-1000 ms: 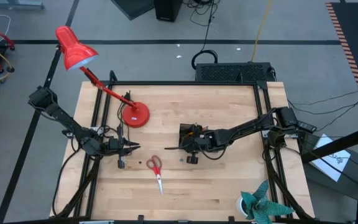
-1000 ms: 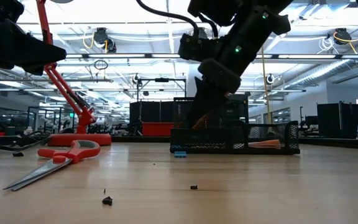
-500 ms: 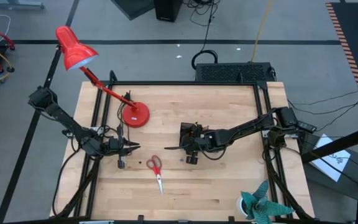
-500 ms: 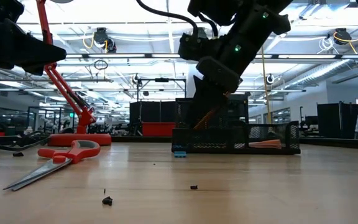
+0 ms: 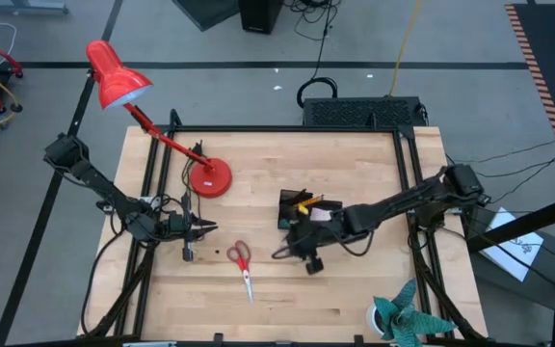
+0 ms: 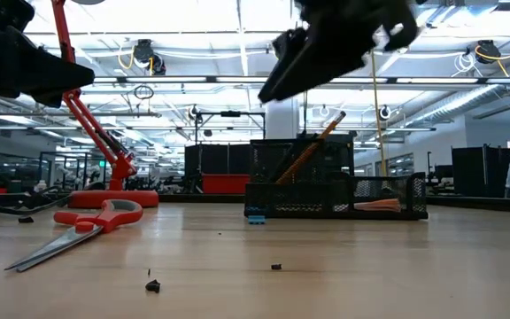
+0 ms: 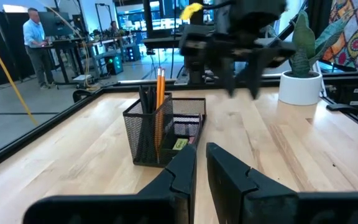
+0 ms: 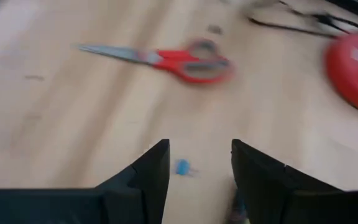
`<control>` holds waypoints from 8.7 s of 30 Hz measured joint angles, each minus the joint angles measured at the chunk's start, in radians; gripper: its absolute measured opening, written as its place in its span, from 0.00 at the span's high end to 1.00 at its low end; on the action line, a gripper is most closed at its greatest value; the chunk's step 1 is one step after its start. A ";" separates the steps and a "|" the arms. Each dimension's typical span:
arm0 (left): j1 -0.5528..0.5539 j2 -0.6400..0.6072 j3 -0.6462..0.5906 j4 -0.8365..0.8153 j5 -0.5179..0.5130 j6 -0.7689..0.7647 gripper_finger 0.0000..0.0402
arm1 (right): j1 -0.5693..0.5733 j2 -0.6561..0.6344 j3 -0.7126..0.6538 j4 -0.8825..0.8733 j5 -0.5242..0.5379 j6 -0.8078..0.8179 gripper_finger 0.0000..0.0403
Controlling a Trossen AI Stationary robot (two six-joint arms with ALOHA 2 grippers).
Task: Pick and place office supplies into organizer
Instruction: Put the blue binder clip into the black desk organizer, then put the green binder clip into the black desk organizer
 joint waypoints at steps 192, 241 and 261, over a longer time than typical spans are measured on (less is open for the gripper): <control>0.000 0.000 0.000 -0.027 -0.008 0.010 0.88 | -0.095 0.177 0.035 0.149 0.089 -0.072 0.86; 0.000 0.000 0.000 -0.025 -0.007 0.005 0.88 | -0.043 -0.017 0.037 -0.011 0.283 0.097 0.81; -0.002 0.000 0.000 -0.061 0.147 -0.232 0.88 | 0.240 -0.175 -0.245 0.589 0.304 0.014 1.00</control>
